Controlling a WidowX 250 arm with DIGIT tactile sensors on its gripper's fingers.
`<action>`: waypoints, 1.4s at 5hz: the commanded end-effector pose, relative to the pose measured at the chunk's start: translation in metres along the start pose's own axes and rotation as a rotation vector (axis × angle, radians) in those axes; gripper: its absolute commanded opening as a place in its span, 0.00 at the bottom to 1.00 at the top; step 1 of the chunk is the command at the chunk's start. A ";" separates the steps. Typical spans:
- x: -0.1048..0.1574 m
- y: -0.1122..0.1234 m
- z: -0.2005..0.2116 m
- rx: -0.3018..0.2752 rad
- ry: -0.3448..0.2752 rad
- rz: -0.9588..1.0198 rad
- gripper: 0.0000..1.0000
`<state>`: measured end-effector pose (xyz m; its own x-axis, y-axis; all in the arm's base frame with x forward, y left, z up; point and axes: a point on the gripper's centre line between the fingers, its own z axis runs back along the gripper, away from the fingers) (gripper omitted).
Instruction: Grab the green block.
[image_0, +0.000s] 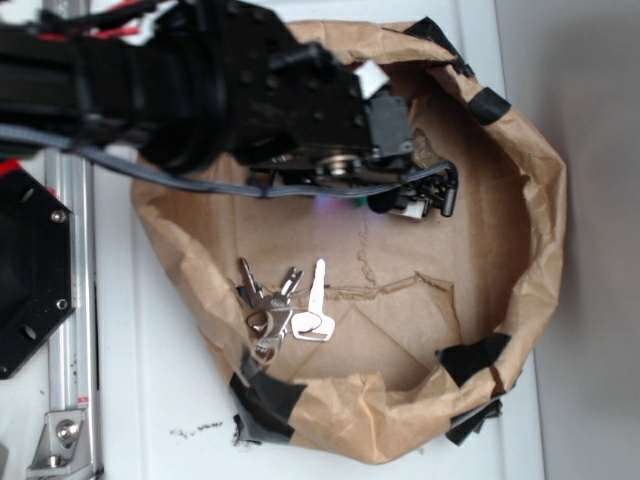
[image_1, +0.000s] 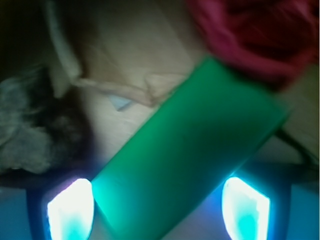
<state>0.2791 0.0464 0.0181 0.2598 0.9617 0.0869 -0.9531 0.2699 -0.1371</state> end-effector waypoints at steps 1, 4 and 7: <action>-0.015 0.010 0.004 -0.042 0.020 -0.091 0.95; -0.030 0.005 0.012 -0.043 0.015 -0.261 0.00; -0.074 -0.013 0.061 -0.111 -0.083 -0.624 0.00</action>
<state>0.2611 -0.0286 0.0602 0.7563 0.6176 0.2159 -0.6180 0.7827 -0.0744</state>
